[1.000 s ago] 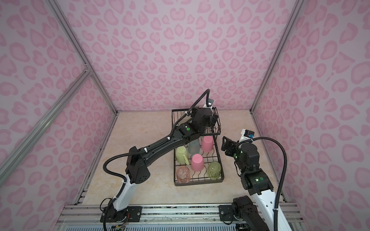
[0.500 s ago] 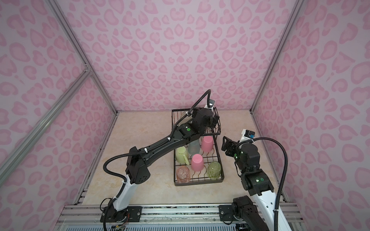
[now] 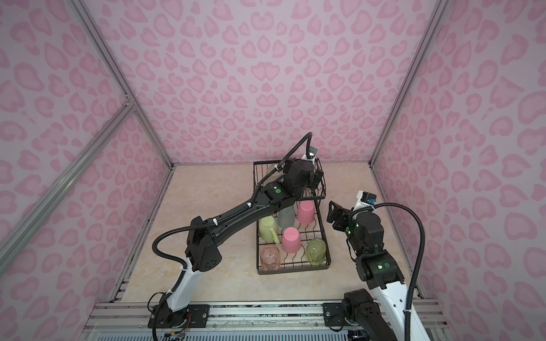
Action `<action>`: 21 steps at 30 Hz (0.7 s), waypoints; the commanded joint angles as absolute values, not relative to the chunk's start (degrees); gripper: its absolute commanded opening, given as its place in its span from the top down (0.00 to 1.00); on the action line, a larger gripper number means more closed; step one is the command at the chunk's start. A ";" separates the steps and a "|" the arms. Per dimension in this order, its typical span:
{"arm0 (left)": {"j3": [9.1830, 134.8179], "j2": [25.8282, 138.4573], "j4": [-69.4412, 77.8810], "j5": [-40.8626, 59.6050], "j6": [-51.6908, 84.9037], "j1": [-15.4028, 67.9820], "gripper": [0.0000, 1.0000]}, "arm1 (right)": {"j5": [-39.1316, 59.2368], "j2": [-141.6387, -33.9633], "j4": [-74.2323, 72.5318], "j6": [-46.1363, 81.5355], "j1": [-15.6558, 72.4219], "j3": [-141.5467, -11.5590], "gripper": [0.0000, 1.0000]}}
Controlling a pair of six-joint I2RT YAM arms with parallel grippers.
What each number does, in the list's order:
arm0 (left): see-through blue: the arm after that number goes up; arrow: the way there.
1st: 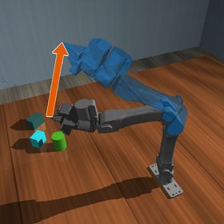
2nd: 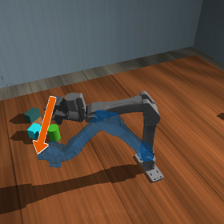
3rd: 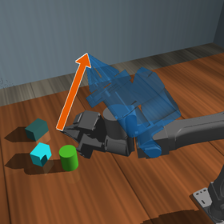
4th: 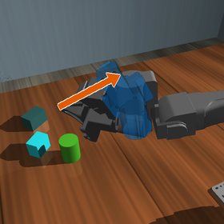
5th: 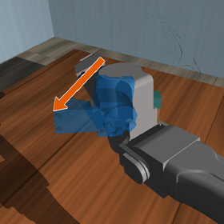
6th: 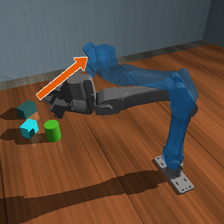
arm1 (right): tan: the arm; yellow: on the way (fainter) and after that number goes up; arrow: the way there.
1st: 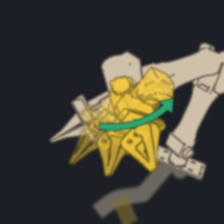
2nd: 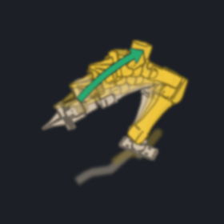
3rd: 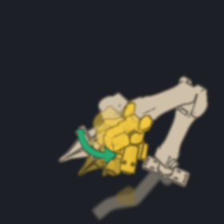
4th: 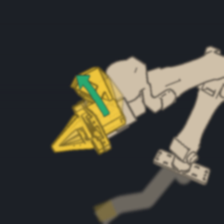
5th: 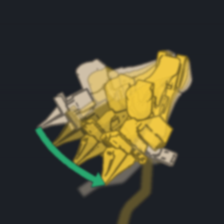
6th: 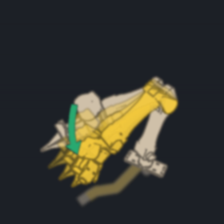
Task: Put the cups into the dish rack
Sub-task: 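Lower the clear green cup upright into the upper tier with the left gripper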
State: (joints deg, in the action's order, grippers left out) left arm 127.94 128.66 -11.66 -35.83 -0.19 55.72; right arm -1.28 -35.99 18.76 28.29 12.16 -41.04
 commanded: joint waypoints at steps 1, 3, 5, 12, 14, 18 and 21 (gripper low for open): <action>128.58 111.63 -9.01 -35.97 -0.97 55.69 0.03 | -1.49 -35.95 18.19 28.02 12.17 -41.16 0.12; 128.58 111.21 -8.84 -35.78 -1.05 55.72 0.03 | -1.55 -35.89 18.18 27.90 12.22 -41.31 0.12; 128.58 110.88 -8.69 -35.62 -1.23 55.72 0.03 | -1.52 -35.87 18.19 27.92 12.22 -41.31 0.12; 128.41 110.57 -9.23 -35.06 -1.06 55.68 0.03 | -1.37 -35.99 18.09 27.82 12.19 -41.31 0.12; 128.41 110.53 -9.45 -34.72 -0.98 55.72 0.03 | -1.32 -36.10 18.01 27.73 12.22 -41.31 0.12; 128.23 110.31 -9.52 -33.81 -0.88 55.63 0.03 | -1.32 -36.10 18.01 27.44 12.19 -41.40 0.11; 128.10 109.97 -9.67 -32.85 -0.80 55.40 0.03 | -1.32 -36.07 17.95 27.46 12.22 -41.24 0.11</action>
State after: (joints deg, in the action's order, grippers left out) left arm 127.94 128.66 -11.46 -34.24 -1.26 55.59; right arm -1.26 -36.14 18.76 27.83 12.16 -41.04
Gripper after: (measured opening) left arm 0.972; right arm 0.886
